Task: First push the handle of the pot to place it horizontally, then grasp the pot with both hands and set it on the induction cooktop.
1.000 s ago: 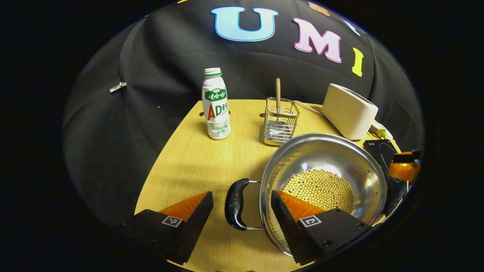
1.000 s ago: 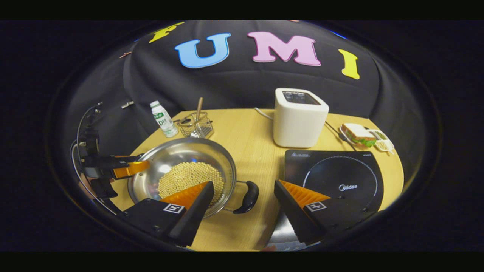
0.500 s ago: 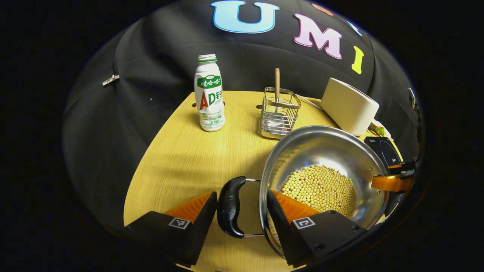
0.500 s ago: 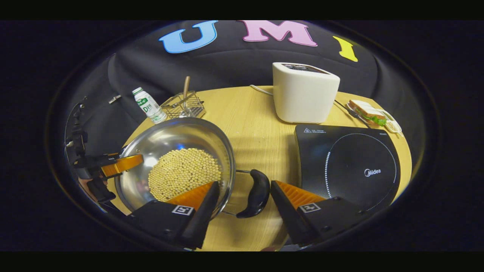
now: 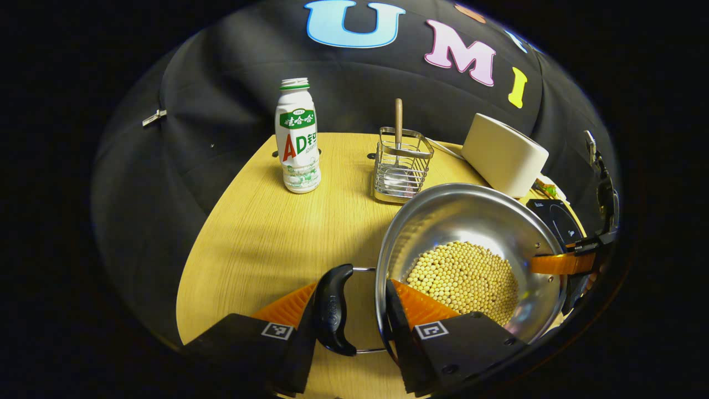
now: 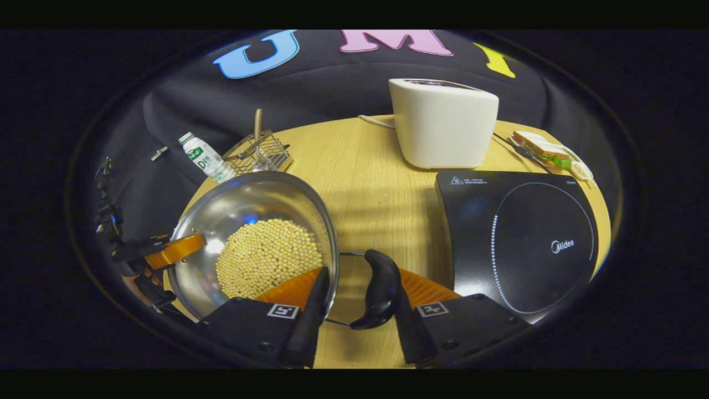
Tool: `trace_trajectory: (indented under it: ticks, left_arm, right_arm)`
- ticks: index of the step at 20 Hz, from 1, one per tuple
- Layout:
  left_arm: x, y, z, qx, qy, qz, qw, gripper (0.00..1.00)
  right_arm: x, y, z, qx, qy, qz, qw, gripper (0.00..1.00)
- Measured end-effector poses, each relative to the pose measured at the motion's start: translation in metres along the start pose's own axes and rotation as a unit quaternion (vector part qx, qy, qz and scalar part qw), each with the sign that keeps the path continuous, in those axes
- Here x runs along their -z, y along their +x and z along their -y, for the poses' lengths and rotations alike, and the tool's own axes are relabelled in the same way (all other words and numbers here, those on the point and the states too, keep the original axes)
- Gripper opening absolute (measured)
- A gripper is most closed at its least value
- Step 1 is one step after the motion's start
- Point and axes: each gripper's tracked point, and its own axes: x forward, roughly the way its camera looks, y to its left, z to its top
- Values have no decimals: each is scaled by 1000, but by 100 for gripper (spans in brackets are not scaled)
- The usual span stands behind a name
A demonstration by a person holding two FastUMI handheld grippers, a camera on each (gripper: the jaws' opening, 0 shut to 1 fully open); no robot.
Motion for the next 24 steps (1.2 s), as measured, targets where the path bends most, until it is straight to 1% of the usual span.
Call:
trace_trajectory:
  ticks: [1,2,3,4,6,9,10,13,15,16,17,20,24]
  left_arm:
    - [1,-1,0,-4,-2,-2,1000,64]
    - [2,-1,0,-7,-4,-2,1000,63]
    - [2,-2,1,-9,-9,-3,1000,62]
    - [5,-6,2,-12,-16,-4,1000,62]
    - [3,-15,5,-16,-27,5,999,61]
    - [-5,-35,11,-28,-24,15,999,60]
    - [-10,-47,9,-32,-25,15,999,60]
    - [-17,-72,25,-41,-23,0,999,61]
    - [-23,-84,41,-45,-23,-4,999,60]
    - [-26,-89,51,-46,-25,-5,999,60]
    - [-28,-95,60,-47,-27,-6,999,60]
    - [-34,-102,100,-48,-33,-7,998,60]
    - [-43,-105,150,-43,-27,-3,999,60]
  right_arm:
    - [0,2,0,1,-2,-2,1000,61]
    - [0,1,1,1,-6,-3,1000,58]
    - [0,1,2,5,-6,-3,1000,58]
    - [-1,-2,4,7,-2,-1,1000,54]
    - [-9,-8,5,5,-1,13,1000,54]
    - [-19,-26,4,-4,-6,22,1000,54]
    - [-22,-32,5,-9,-6,22,1000,54]
    - [-25,-54,14,-18,-1,7,1000,54]
    - [-30,-69,25,-23,-4,4,1000,54]
    - [-34,-77,31,-25,-7,5,1000,50]
    - [-38,-84,38,-27,-11,8,1000,54]
    - [-50,-105,66,-29,-16,15,999,54]
    - [-60,-123,113,-31,-19,16,999,54]
